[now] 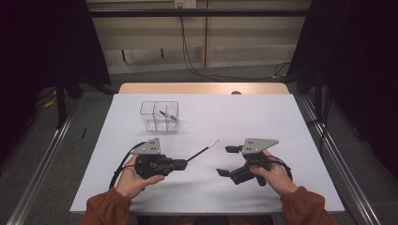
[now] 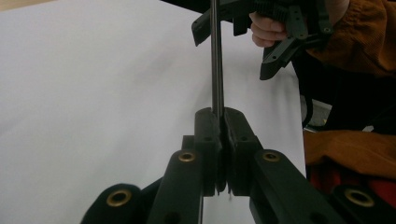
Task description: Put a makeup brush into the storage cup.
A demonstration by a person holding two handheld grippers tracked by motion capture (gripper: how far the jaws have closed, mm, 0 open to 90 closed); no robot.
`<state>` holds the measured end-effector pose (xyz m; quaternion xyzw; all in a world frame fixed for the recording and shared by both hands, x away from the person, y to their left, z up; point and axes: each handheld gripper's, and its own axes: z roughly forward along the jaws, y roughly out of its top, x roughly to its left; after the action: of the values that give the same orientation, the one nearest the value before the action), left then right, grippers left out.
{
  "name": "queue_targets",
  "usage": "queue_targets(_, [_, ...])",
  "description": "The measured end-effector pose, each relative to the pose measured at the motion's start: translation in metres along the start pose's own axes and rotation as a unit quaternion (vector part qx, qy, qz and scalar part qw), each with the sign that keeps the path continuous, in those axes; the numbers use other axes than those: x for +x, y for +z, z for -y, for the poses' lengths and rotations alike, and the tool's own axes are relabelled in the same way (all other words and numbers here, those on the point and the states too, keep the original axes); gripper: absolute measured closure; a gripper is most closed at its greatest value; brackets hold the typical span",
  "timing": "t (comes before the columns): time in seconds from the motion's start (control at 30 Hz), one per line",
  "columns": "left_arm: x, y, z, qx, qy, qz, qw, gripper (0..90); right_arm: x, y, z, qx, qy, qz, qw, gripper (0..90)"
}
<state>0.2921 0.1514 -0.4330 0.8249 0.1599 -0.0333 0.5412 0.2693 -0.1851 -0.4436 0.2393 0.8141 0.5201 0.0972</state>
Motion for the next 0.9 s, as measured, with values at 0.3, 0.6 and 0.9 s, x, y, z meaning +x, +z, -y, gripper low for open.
queue_targets(0.3, [-0.003,0.003,-0.002,-0.025,0.003,-0.013,0.9996,85.2,0.003,-0.001,-0.007,-0.028,0.025,-0.017,0.9991,6.2])
queue_targets(0.6, [-0.007,0.011,-0.004,-0.027,0.018,-0.012,0.9994,85.2,0.007,-0.001,-0.012,-0.067,0.035,-0.044,0.9962,8.2])
queue_targets(0.9, [-0.007,0.013,-0.004,-0.028,0.02,-0.013,0.9993,85.2,0.008,0.002,-0.019,-0.082,0.042,-0.022,0.9955,15.2])
